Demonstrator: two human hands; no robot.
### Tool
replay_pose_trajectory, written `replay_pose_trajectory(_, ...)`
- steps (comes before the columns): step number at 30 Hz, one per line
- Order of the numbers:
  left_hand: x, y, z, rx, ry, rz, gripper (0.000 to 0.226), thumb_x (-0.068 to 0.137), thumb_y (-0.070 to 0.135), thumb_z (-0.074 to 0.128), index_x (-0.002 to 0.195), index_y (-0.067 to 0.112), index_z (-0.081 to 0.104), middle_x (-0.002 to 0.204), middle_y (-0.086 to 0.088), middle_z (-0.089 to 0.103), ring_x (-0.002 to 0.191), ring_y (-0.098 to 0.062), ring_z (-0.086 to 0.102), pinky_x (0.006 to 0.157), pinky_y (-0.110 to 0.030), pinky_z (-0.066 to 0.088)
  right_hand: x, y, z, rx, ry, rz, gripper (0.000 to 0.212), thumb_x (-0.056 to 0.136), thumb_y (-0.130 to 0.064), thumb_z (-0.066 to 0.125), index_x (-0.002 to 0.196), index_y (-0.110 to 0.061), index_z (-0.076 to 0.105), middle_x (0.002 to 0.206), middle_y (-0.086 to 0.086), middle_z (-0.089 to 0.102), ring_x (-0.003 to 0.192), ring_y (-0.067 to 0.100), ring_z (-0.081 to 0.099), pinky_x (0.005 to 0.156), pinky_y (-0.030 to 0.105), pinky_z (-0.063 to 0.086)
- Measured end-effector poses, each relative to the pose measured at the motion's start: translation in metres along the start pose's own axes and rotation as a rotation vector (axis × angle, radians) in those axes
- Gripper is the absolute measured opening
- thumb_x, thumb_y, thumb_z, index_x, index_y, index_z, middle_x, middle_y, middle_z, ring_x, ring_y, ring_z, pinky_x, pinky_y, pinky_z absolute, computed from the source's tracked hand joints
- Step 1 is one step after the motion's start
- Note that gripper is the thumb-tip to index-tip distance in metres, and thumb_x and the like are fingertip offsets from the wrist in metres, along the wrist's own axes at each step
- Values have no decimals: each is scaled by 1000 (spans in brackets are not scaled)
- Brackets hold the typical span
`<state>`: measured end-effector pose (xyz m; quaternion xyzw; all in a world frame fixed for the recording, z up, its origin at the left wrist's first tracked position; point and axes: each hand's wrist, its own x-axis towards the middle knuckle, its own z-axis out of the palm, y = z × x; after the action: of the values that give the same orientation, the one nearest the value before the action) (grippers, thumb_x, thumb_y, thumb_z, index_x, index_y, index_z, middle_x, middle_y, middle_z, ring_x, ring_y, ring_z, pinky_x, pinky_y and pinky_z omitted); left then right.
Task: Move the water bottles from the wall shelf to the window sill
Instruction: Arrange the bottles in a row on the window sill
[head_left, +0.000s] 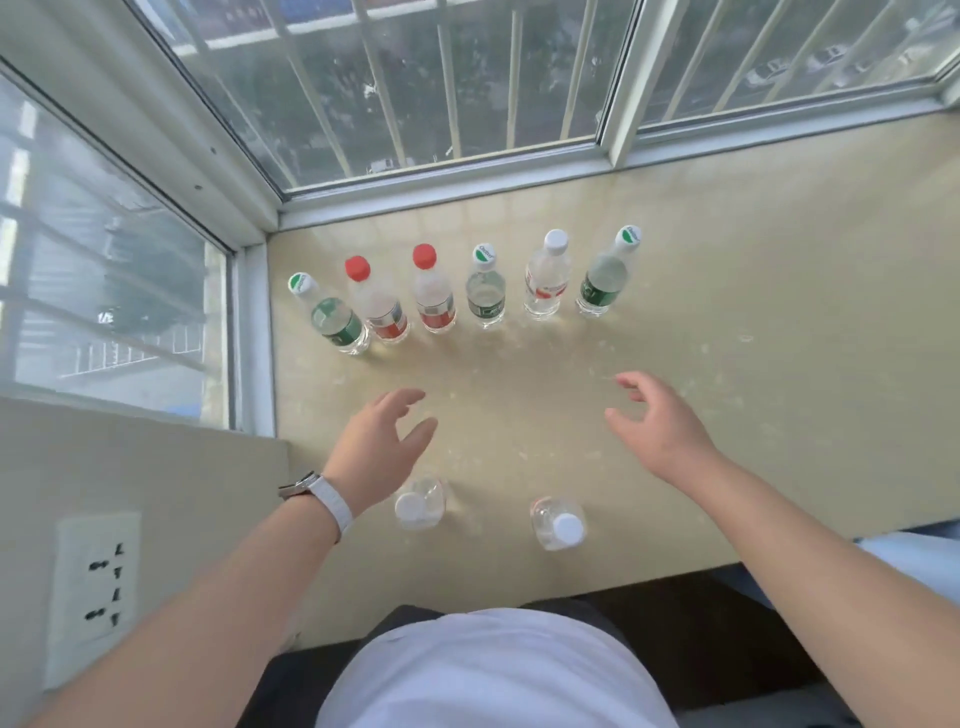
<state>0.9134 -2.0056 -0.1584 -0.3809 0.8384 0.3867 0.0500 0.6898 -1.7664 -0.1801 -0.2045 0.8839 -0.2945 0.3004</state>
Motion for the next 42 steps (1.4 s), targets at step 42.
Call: replay_pose_trajectory(42, 14, 146, 104, 71, 97, -32, 36, 90, 41, 63, 122, 25, 61, 110, 8, 57, 108, -18, 56, 80, -29, 39, 8, 47, -71, 185, 59, -104, 27, 85, -32, 67, 111, -26, 60, 108, -10, 60, 103, 9, 55, 85, 31, 46)
